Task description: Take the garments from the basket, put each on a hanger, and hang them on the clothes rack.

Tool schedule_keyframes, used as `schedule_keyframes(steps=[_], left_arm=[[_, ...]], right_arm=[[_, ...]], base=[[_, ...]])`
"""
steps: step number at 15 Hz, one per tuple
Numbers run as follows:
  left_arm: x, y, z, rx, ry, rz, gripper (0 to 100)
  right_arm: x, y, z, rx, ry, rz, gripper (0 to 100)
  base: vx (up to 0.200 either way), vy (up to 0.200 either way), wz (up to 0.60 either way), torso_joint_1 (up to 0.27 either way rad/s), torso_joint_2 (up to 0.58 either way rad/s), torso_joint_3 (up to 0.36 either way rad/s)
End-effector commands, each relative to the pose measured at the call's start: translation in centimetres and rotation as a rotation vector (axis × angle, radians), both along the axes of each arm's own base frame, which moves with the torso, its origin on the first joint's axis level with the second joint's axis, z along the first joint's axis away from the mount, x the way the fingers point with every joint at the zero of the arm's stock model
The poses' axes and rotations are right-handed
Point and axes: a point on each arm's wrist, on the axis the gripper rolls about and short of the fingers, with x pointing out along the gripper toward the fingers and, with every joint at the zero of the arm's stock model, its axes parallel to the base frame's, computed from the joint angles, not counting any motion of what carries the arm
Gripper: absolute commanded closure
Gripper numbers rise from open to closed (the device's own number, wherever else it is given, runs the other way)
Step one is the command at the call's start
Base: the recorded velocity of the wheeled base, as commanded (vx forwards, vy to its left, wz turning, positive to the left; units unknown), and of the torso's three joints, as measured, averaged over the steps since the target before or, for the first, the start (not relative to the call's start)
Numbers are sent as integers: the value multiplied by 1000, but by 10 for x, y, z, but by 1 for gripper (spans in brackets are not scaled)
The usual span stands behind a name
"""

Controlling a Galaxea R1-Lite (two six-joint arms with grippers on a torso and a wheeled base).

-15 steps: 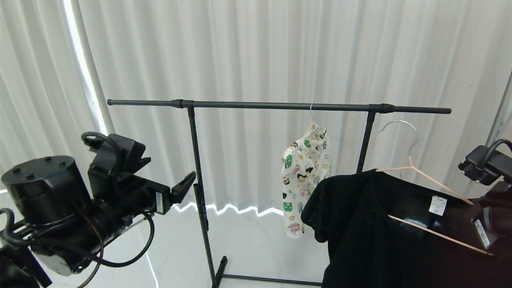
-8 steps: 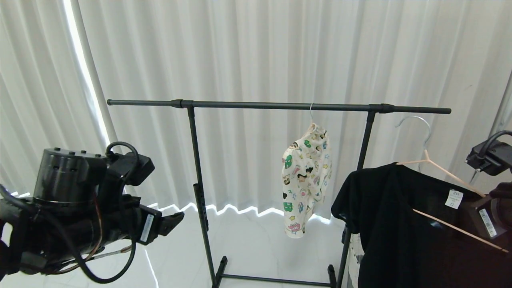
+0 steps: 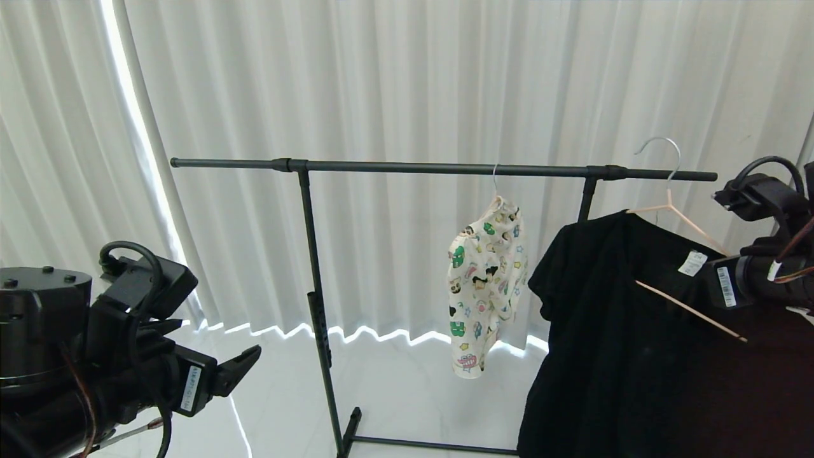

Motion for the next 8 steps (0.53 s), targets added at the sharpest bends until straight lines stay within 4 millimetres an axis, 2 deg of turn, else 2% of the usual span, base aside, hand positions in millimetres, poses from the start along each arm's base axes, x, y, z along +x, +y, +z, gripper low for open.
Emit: schedule_keyframes(steps=[1,8], left_arm=[[-1,0,2,-3,-11,0,0],[-2,0,2,-1,-14,-6,0]], right_arm=[[10,3,-5,-6,9,2,100],[14,4,-8,-7,15,2,100]], base=[[200,0,0,-2,2,2],[200,0,0,0,4,2]])
